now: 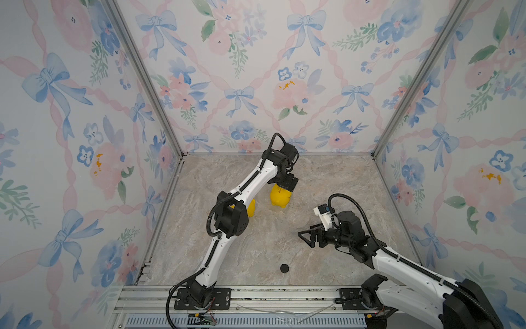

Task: Open piggy banks
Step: Place the piggy bank at the center of the board, then pick up the lid from the center of the board.

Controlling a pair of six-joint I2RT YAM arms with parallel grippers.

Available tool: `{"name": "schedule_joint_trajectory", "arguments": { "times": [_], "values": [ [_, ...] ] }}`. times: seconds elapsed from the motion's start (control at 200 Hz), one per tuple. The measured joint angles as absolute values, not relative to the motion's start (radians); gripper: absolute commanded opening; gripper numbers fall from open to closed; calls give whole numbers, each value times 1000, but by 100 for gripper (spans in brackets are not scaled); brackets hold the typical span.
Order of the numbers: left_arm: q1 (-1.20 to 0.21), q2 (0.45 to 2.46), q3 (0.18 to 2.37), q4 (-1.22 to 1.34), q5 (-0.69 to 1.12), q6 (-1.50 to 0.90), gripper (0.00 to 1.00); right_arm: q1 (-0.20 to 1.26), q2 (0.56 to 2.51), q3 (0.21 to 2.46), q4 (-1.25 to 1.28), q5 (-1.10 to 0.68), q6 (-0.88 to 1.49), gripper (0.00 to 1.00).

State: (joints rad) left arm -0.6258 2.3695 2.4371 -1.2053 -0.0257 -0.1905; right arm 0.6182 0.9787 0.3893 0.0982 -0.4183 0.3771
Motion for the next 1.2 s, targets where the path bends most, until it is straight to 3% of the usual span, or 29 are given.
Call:
{"name": "schedule_joint_trajectory", "arguments": {
  "times": [0.155,0.36,0.655,0.9,1.195],
  "values": [
    [-618,2235,2290,-1163,-24,-190,98,783,921,333,149,-352,341,97],
    [-594,1789,1847,-959,52,-199,98,1054,913,273,162,-207,267,94],
    [-472,1257,1328,-672,174,-245,98,1307,1198,284,257,-7,211,81],
    [-437,1106,1202,-611,223,-255,98,1379,1398,334,392,157,201,76],
    [-426,1061,1162,-580,234,-255,98,1390,1392,340,365,250,222,61]
  ]
}}
